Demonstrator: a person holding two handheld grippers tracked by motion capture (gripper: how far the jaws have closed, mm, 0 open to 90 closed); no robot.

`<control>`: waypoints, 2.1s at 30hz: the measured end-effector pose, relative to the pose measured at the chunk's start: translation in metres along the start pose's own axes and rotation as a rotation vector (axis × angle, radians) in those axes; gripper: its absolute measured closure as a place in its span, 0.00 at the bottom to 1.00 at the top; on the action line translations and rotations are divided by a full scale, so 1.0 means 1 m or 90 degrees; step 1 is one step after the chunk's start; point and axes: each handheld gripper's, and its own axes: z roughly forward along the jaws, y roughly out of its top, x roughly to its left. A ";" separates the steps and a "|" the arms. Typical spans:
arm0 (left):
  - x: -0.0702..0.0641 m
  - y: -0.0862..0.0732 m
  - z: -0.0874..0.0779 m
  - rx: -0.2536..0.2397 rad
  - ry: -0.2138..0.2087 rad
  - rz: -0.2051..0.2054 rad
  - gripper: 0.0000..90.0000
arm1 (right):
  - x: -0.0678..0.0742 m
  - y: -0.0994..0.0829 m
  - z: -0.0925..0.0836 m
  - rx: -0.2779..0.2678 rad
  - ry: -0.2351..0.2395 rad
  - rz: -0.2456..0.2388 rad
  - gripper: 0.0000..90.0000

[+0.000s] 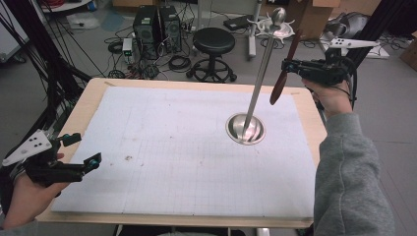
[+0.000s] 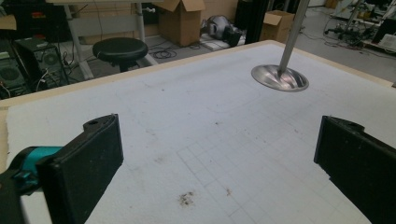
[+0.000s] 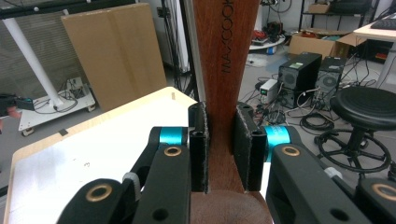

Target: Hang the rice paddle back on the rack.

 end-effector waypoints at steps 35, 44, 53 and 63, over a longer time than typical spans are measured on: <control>0.000 -0.001 0.001 0.002 0.002 0.000 0.02 | 0.006 0.000 -0.003 -0.008 -0.095 -0.029 0.48; 0.000 -0.001 0.001 0.004 0.003 0.002 0.02 | 0.012 -0.003 0.002 0.011 -0.141 -0.037 0.06; 0.001 0.000 0.005 0.005 0.000 0.000 0.02 | 0.011 -0.016 -0.002 -0.005 -0.124 -0.032 0.01; 0.002 0.003 0.014 0.002 -0.007 -0.001 0.02 | 0.018 -0.028 -0.008 -0.007 -0.112 -0.038 0.01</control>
